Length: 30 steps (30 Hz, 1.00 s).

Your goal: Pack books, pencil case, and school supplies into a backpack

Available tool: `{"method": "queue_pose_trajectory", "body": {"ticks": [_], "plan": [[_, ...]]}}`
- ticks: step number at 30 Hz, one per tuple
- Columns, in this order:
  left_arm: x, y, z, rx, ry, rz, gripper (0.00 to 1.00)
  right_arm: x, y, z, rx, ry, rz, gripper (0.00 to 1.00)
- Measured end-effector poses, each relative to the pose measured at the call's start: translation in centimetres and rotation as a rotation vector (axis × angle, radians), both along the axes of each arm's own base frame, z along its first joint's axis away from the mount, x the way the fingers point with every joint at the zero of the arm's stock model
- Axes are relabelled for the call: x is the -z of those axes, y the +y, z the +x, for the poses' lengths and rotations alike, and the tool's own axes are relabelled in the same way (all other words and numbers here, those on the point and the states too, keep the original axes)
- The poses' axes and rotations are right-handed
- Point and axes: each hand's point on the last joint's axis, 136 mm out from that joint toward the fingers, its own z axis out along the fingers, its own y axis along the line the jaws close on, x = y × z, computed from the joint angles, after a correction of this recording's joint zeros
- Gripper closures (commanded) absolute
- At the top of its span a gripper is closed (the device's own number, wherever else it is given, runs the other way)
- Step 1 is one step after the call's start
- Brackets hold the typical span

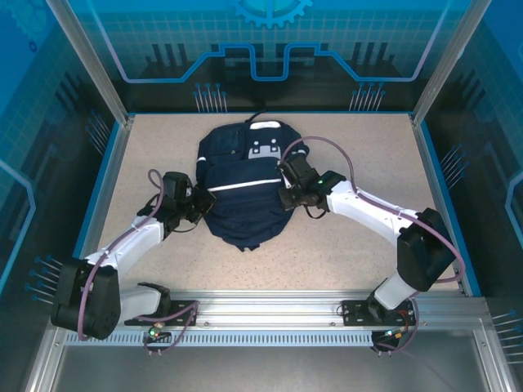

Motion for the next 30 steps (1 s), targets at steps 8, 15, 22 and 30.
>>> {"method": "queue_pose_trajectory", "body": {"ticks": [8,15,22,30], "plan": [[-0.3,0.8,0.0,0.102,0.007,0.055,1.0,-0.6,0.2,2.3,-0.145,-0.003,-0.013,1.0],[0.8,1.3,0.2,0.184,0.033,0.109,1.0,-0.7,1.1,4.3,-0.239,0.025,-0.04,1.0],[0.0,1.3,0.5,0.23,0.01,0.141,0.67,-1.0,1.1,4.7,-0.206,0.054,0.002,0.63],[-6.8,2.6,0.9,0.203,-0.114,0.224,0.06,-11.8,-3.4,3.8,-0.039,-0.224,0.135,0.0]]}}
